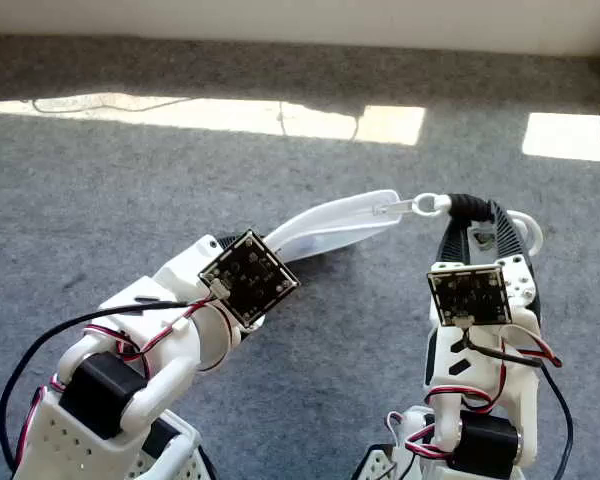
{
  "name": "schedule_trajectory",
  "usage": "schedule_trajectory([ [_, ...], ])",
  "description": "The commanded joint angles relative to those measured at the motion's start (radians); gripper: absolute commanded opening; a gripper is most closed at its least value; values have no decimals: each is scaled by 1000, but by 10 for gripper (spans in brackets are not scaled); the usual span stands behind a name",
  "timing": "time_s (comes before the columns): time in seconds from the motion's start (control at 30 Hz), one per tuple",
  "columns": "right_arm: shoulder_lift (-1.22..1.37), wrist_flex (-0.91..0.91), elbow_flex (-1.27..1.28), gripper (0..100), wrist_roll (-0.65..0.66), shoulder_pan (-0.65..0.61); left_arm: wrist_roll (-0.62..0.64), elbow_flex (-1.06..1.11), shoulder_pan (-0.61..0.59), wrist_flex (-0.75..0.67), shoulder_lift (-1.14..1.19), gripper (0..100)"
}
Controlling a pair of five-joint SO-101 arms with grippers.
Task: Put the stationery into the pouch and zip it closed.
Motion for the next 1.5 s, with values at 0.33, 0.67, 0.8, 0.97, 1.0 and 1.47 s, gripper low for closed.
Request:
schedule_trajectory([
  [0.33,-7,171,-22,364,-265,-157,-32,-19,-255,-207,-24,4],
  [0.67,-7,166,-22,364,-265,-179,-140,110,-295,-336,-31,5],
  [0.8,-7,166,-22,364,-265,-179,-135,205,-265,-405,-31,5],
  [0.97,-7,166,-21,364,-267,-179,-130,220,-173,-377,-31,6],
  [1.0,-7,166,-21,364,-267,-179,-130,219,-150,-356,-31,7],
  [1.47,-7,166,-16,364,-265,-179,84,56,65,-81,-33,253],
])
